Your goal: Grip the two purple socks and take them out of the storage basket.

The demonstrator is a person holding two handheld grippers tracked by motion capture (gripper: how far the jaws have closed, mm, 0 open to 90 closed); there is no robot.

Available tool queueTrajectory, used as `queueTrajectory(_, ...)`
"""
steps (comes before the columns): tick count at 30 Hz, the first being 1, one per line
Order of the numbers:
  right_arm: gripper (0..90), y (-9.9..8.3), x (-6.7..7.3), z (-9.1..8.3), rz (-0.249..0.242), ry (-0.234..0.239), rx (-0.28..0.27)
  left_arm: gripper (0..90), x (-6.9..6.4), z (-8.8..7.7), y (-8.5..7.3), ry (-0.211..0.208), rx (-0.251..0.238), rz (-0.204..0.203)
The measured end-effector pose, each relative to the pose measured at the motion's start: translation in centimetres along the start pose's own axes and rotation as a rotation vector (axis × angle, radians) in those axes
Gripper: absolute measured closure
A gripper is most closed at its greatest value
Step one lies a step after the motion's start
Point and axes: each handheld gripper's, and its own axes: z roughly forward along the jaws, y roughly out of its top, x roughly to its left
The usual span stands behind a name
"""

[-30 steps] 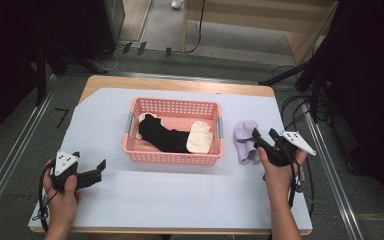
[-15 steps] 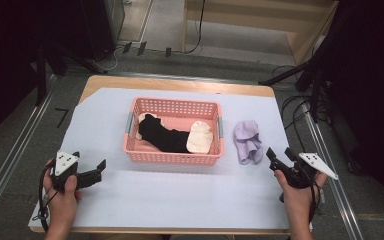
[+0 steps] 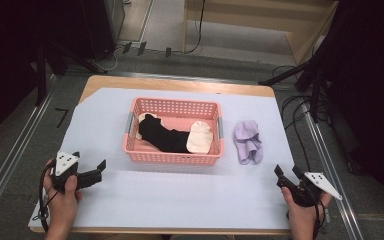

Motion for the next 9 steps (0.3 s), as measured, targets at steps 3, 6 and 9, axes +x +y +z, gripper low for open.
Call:
queueTrajectory(3,31.0,0.14,0.03,0.47,-0.018,-0.019,0.043,7.7,0.00,0.00,0.00,0.000,0.001,-0.001)
queueTrajectory(6,30.0,0.07,0.18,0.47,-0.039,-0.009,0.040,7.7,0.01,0.00,0.00,-0.002,0.002,-0.001)
queueTrajectory(9,29.7,0.10,0.08,0.58,-0.037,-0.001,0.047,7.7,0.01,-0.01,-0.01,-0.002,0.001,-0.002)
